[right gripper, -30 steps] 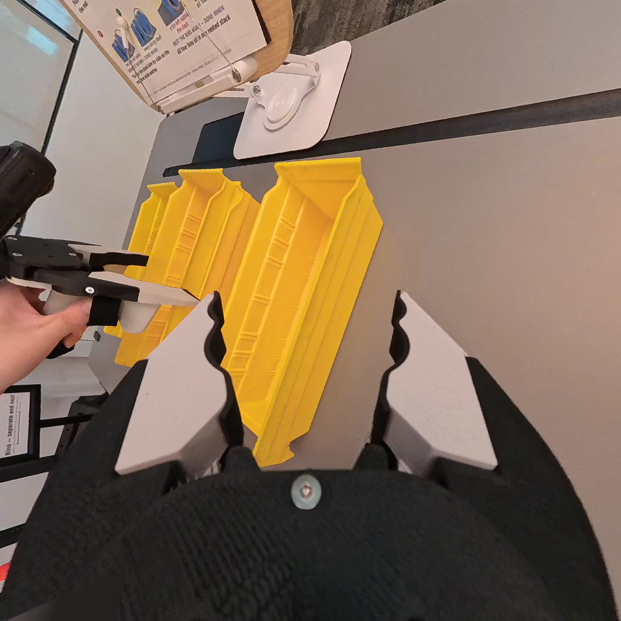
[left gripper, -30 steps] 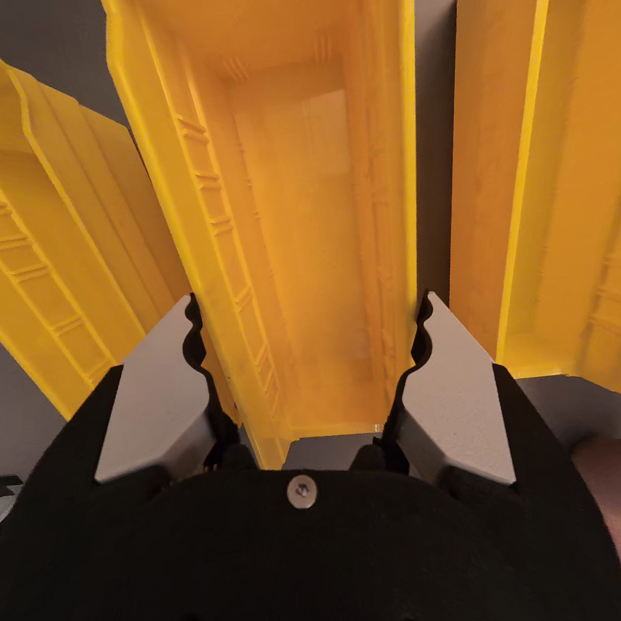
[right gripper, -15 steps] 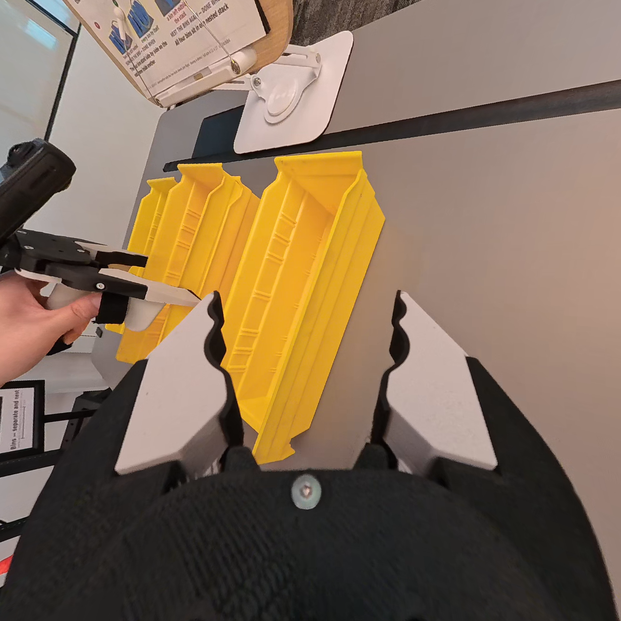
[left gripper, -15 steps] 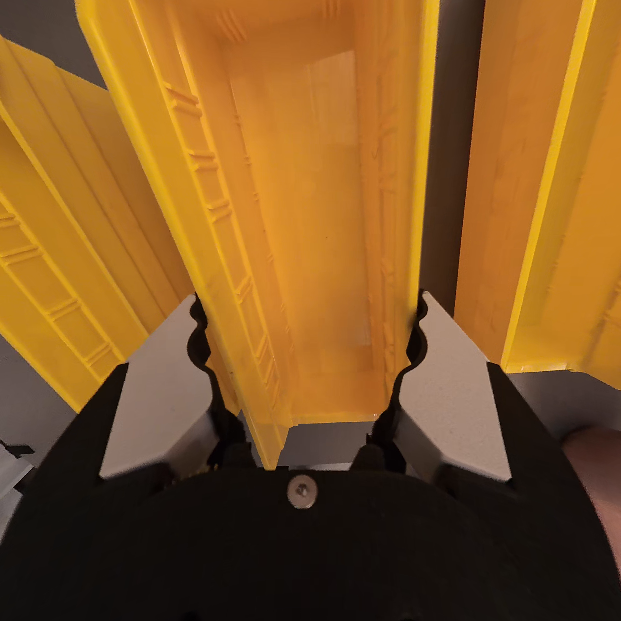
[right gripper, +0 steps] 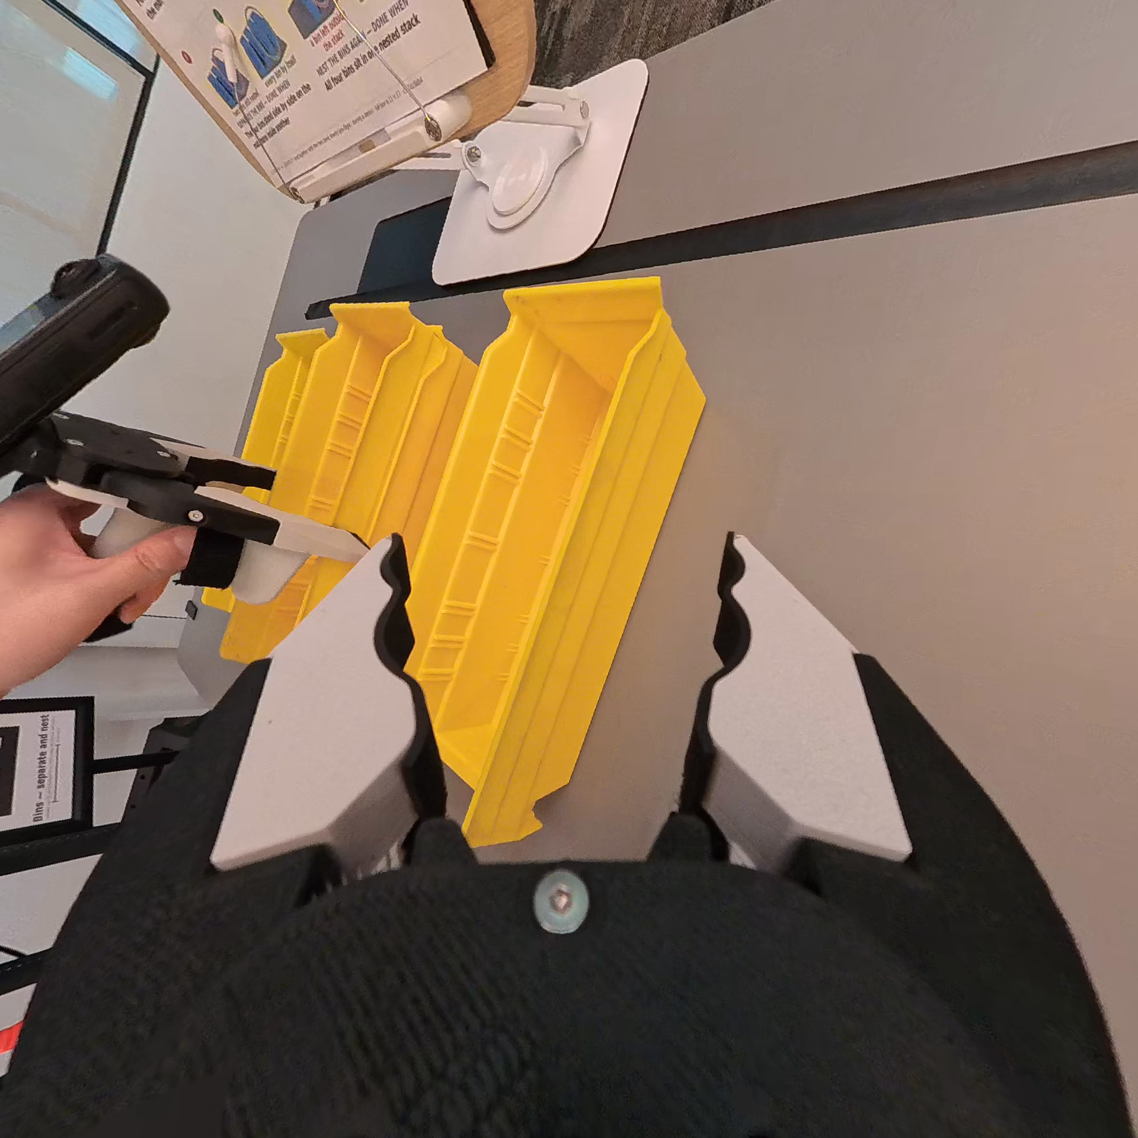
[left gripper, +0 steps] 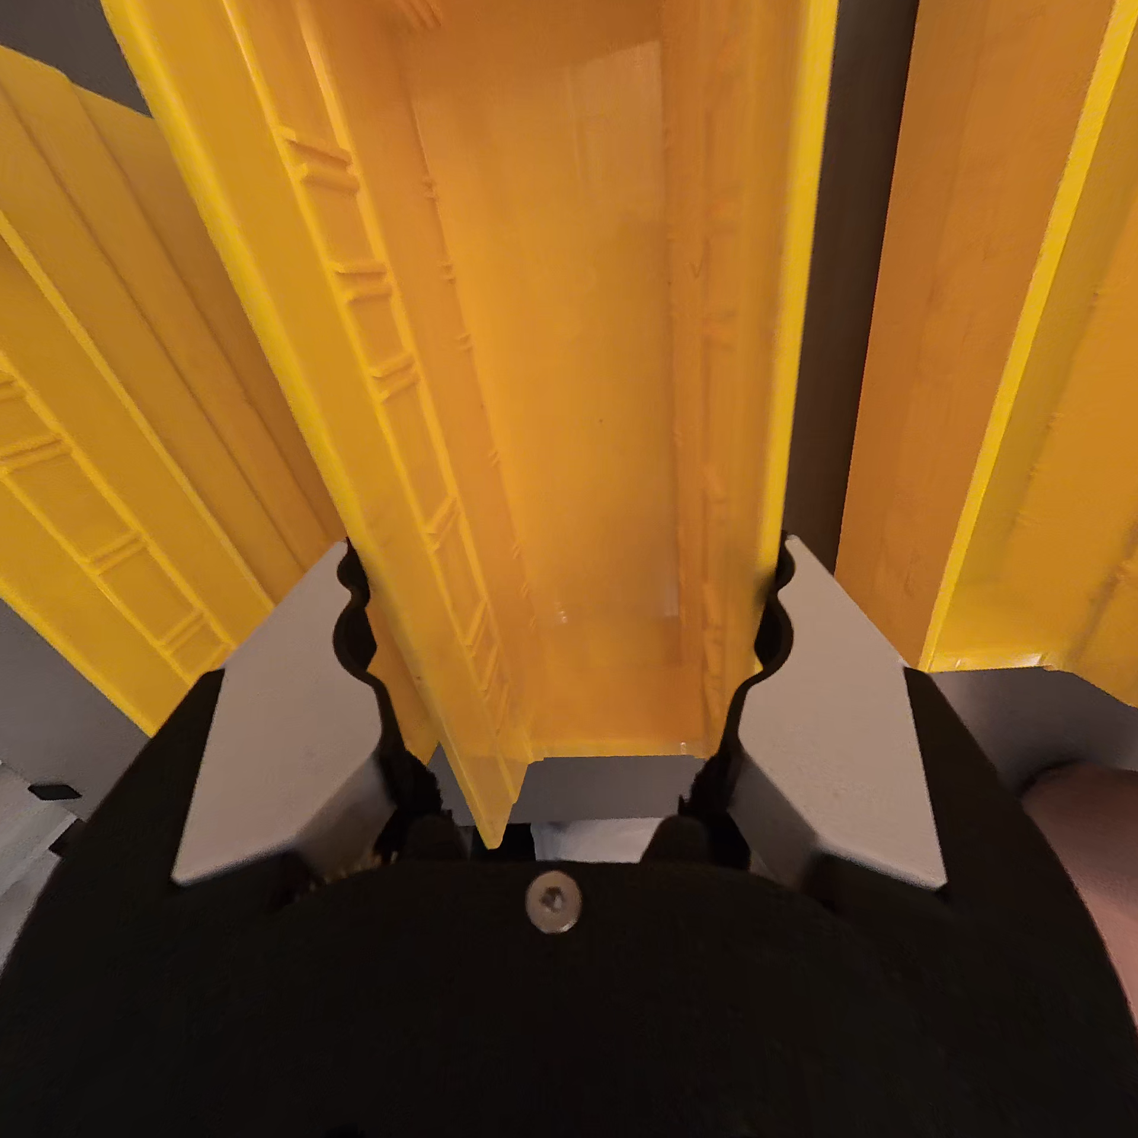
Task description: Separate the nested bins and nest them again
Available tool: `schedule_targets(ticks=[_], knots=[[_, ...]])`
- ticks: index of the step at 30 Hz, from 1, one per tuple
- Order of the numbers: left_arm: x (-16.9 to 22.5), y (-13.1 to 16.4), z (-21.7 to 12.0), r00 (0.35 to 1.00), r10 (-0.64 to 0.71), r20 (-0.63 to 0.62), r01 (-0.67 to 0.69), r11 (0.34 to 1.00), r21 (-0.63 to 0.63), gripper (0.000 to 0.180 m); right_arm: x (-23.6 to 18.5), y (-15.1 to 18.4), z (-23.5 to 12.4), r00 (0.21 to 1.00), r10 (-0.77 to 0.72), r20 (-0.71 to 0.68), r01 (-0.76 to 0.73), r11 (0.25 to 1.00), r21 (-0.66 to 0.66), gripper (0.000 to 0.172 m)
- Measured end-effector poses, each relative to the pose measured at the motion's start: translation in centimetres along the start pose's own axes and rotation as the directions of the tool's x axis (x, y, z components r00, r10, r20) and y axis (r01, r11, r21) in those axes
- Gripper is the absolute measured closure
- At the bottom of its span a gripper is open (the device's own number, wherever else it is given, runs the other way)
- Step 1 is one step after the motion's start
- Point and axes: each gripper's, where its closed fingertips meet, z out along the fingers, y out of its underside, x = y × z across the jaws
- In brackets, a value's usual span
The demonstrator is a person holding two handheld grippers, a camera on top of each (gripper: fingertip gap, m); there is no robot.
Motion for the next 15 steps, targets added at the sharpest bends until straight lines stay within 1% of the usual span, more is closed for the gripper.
schedule_targets(ticks=[5, 8, 12, 15], knots=[[-0.1, 0.0, 0.3, 1.000, 0.000, 0.017, 0.000, 1.000, 0.010, 0.049, 0.2, 0.1, 0.1, 1.000, 0.004, -0.002, -0.004, 1.000, -0.006, 0.071], [-0.1, 0.2, 0.5, 0.999, 0.019, 0.032, -0.019, 1.000, -0.007, 0.046, 0.1, 0.1, 0.1, 1.000, 0.002, -0.002, -0.002, 1.000, -0.007, 0.071], [0.2, 0.6, 1.0, 1.000, 0.016, 0.003, -0.016, 0.999, -0.041, 0.041, 0.1, 0.1, 0.0, 1.000, 0.002, 0.001, -0.002, 1.000, -0.007, 0.071], [0.2, 0.6, 1.1, 1.000, 0.026, -0.010, -0.026, 0.999, -0.043, 0.043, 0.1, 0.1, 0.0, 1.000, 0.004, 0.002, -0.004, 1.000, -0.005, 0.071]])
